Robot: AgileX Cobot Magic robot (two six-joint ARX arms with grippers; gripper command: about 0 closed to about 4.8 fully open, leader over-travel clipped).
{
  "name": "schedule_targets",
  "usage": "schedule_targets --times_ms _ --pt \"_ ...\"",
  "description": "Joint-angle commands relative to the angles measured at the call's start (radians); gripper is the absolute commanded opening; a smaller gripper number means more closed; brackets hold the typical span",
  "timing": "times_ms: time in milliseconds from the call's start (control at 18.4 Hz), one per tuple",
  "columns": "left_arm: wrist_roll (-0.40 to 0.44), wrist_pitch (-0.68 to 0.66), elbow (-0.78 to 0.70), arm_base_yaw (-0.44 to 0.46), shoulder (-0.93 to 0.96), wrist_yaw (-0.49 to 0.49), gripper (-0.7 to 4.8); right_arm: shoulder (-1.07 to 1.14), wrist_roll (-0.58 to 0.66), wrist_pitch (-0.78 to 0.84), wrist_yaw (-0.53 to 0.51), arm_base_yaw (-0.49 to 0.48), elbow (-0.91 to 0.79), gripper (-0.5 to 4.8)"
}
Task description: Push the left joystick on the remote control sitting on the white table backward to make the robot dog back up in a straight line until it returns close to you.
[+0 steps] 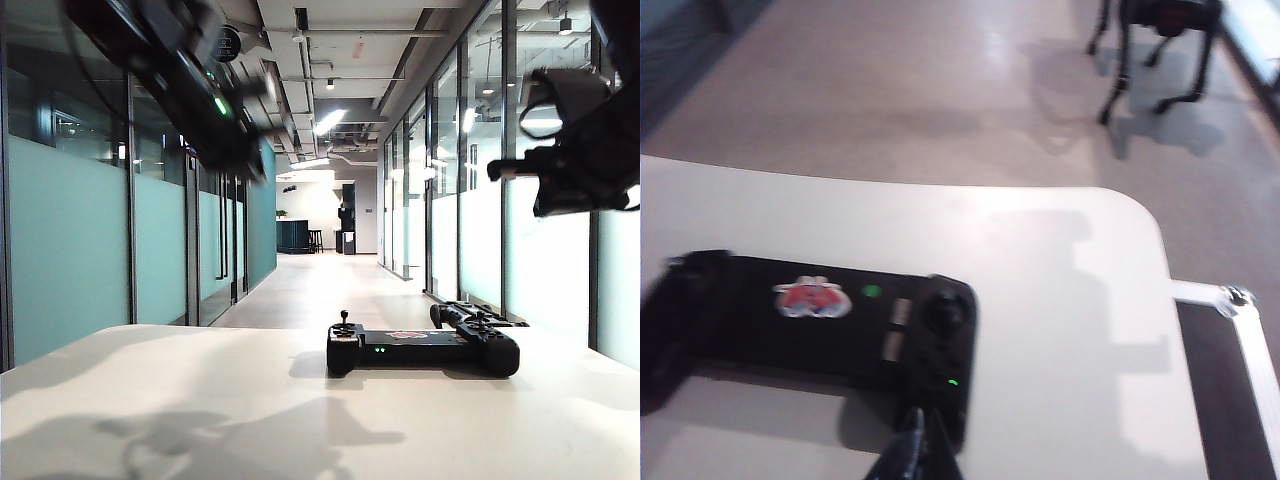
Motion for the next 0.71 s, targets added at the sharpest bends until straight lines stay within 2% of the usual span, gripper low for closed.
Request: schedule_targets --times_ms 54,163,272,706 --pt "-0.006 0.161 -0.204 -0.001 -0.150 -0.030 -0.05 -0.062 -0.016 -0.033 -0.078 0.001 -0.003 -0.03" --pt "-0.006 0.246 -0.392 -0.001 -0.293 -0.056 -0.06 -0.120 -0.021 -0.078 -0.093 0.001 -0.003 -0.03" --pt "-0.048 0.306 -0.565 -0.001 -0.437 -0.056 -0.05 -0.183 -0.025 -0.123 -0.095 0.001 -0.003 -0.03" --pt "-0.047 0.366 -1.021 -0.001 -0.930 -0.109 -0.05 -0.341 -0.050 -0.251 -0.135 0.001 -0.006 -0.03"
